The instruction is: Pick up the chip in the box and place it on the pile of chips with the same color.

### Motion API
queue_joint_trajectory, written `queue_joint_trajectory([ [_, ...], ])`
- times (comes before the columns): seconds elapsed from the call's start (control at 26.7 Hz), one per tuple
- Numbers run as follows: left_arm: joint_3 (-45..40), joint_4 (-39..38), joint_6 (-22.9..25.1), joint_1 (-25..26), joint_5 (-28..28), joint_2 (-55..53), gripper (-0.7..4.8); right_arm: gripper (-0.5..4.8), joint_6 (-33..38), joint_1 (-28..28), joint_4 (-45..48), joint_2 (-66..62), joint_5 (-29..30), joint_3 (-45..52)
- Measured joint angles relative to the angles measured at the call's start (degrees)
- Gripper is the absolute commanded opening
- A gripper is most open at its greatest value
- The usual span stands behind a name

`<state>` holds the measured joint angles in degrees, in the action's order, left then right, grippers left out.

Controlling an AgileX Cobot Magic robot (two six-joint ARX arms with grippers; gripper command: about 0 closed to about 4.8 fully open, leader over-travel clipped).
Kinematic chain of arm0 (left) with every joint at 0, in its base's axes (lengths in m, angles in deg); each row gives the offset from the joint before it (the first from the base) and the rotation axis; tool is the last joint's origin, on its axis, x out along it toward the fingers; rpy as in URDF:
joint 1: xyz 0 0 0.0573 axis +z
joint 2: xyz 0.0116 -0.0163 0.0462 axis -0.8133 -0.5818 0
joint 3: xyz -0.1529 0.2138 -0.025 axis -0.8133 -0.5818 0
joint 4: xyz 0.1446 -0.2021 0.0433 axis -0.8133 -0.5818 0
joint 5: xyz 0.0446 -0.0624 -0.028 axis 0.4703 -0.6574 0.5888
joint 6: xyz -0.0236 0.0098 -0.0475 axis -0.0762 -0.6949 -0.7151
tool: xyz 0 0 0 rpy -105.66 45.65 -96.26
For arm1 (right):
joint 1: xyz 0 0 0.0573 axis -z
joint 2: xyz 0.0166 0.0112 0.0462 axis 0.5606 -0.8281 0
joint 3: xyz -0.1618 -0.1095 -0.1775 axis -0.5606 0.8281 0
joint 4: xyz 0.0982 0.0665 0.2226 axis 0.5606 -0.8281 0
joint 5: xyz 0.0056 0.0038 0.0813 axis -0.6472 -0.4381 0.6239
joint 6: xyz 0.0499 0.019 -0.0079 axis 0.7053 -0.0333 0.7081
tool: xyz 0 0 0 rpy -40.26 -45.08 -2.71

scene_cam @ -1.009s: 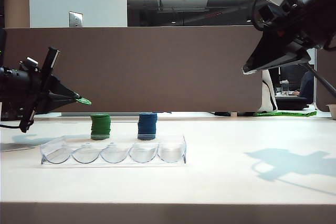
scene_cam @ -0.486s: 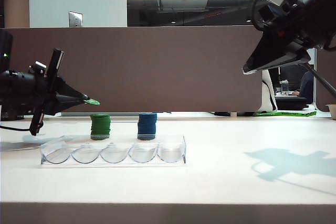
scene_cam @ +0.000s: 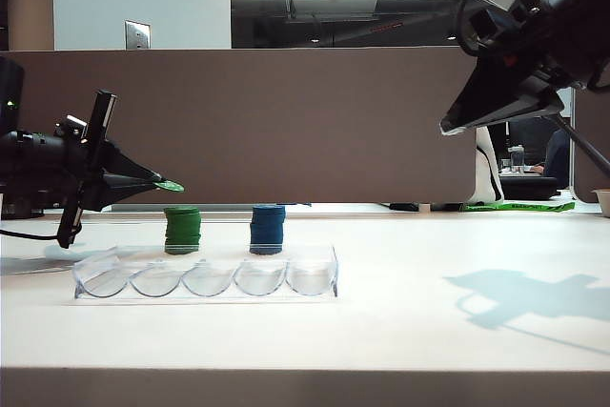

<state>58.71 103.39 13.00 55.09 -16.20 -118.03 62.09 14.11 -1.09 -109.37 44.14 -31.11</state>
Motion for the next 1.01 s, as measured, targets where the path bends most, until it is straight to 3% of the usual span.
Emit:
queue_joint_trajectory([
  [0.37, 0.0, -0.2, 0.9, -2.6, -0.9, 0.0, -0.06, -0.05, 0.0, 0.0, 0.0, 0.0, 0.0, 0.0],
  [1.01, 0.1, -2.4, 5.1, -3.5, 6.7, 0.0, -0.06, -0.05, 0.0, 0.0, 0.0, 0.0, 0.0, 0.0],
])
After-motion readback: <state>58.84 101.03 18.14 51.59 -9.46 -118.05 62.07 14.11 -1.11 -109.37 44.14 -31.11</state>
